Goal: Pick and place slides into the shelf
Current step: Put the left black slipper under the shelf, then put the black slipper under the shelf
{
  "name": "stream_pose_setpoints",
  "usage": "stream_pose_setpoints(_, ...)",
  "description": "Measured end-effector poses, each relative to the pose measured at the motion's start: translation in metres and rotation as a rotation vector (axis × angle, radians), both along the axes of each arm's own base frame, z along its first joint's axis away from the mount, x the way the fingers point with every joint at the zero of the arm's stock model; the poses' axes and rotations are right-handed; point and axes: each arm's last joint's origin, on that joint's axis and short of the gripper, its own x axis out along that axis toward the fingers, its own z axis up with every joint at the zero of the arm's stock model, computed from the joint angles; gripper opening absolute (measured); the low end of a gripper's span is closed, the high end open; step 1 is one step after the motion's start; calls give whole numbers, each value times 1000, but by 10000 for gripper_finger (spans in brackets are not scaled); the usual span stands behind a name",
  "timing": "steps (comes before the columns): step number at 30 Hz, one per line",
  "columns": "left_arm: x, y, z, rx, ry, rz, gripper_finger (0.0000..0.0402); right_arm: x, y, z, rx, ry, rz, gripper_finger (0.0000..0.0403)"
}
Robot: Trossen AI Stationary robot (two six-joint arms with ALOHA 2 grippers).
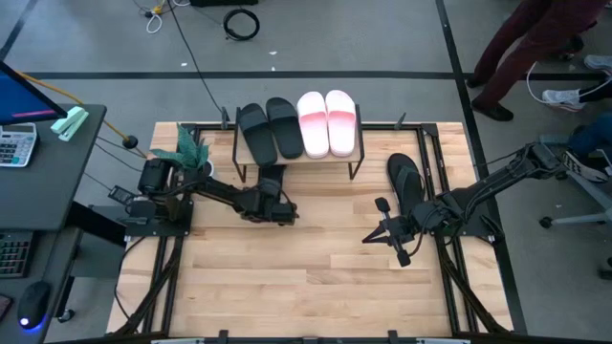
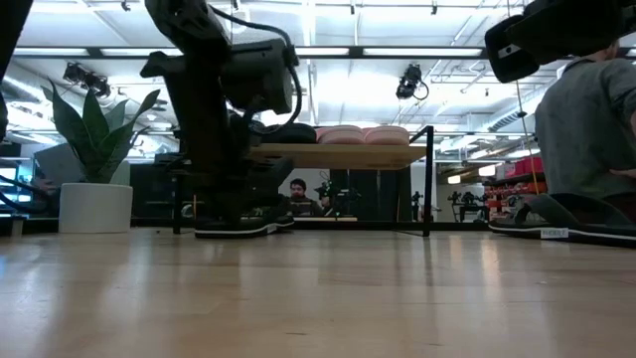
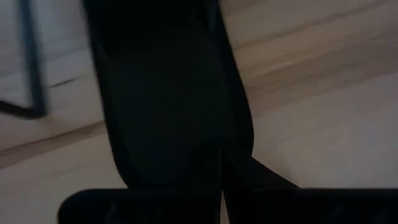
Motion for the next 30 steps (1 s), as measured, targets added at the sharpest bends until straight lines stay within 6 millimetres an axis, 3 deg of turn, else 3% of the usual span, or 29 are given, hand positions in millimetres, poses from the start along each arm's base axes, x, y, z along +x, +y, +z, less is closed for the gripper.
stream_pose_setpoints(7,-15,1,-1,7,81,116,3,-1,-1,-4,37,62,-21,14)
stream_pose_setpoints(21,-16,3,3,40,76,104,12,-2,-1,-6,61,86,-33,14)
stream_pose_setpoints(30,0,-14,40,45,-18,26,29,-2,-1,-6,66,85,-34,14)
